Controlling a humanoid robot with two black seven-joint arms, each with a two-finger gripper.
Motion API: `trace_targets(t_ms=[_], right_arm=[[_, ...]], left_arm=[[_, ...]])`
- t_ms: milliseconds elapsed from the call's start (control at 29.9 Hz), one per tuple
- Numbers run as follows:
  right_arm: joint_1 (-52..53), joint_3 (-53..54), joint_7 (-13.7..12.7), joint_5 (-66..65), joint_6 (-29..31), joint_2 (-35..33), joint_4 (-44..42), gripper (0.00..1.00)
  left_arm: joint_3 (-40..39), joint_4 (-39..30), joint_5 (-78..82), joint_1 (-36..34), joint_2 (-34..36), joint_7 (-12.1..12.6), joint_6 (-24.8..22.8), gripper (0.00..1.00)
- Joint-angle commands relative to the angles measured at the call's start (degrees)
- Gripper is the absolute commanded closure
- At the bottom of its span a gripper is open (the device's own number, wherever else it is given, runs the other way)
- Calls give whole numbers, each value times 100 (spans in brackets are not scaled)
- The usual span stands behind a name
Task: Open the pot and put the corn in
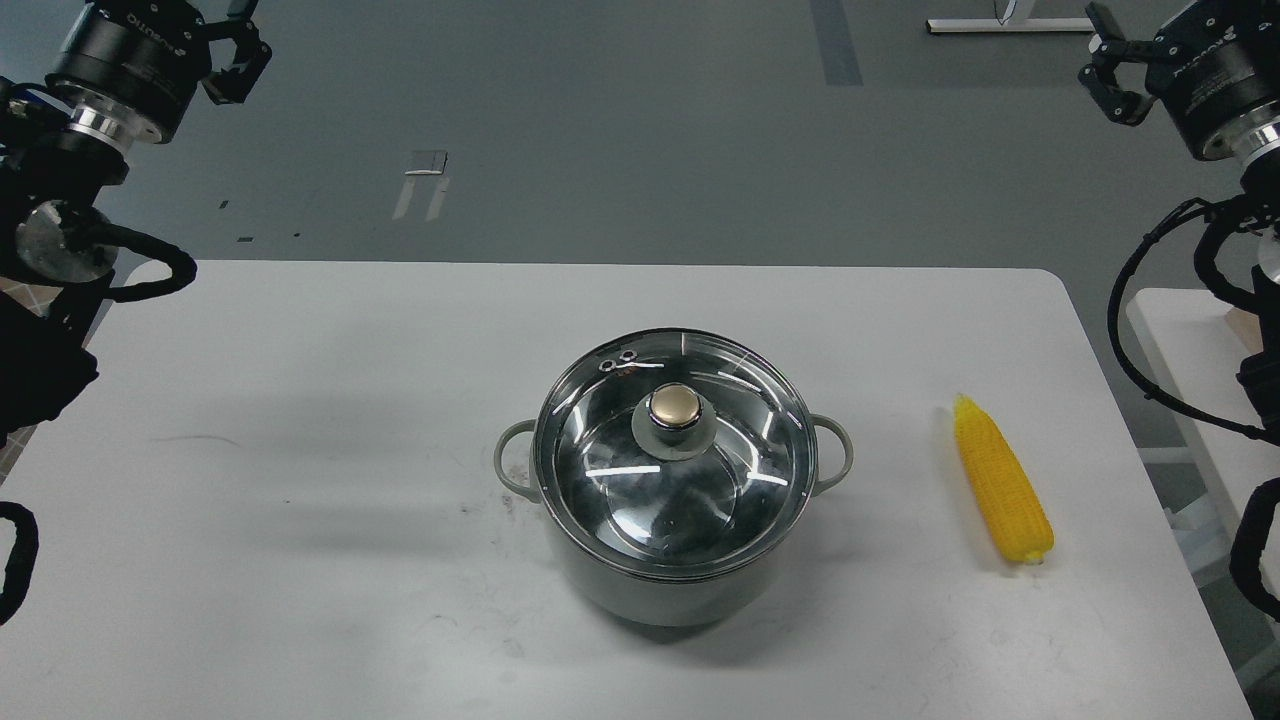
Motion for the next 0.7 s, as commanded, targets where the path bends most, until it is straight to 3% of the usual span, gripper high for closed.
trace_targets(t_ms=[0, 268, 435, 669], right_arm=[[13, 0, -13, 0, -1, -11, -3, 0], [-4, -26, -13, 0, 34, -28, 85, 0], [13, -17, -13, 0, 8, -90, 76, 0], [4, -17, -4, 0, 17, -99, 85, 0]], left_arm=[[24, 2, 27, -9, 9, -35, -4, 2], [-11, 107, -8, -131, 0, 0, -13, 2], [-205, 625, -34, -167, -70, -53, -62, 2], [-205, 538, -34, -167, -114, -79, -62, 2]])
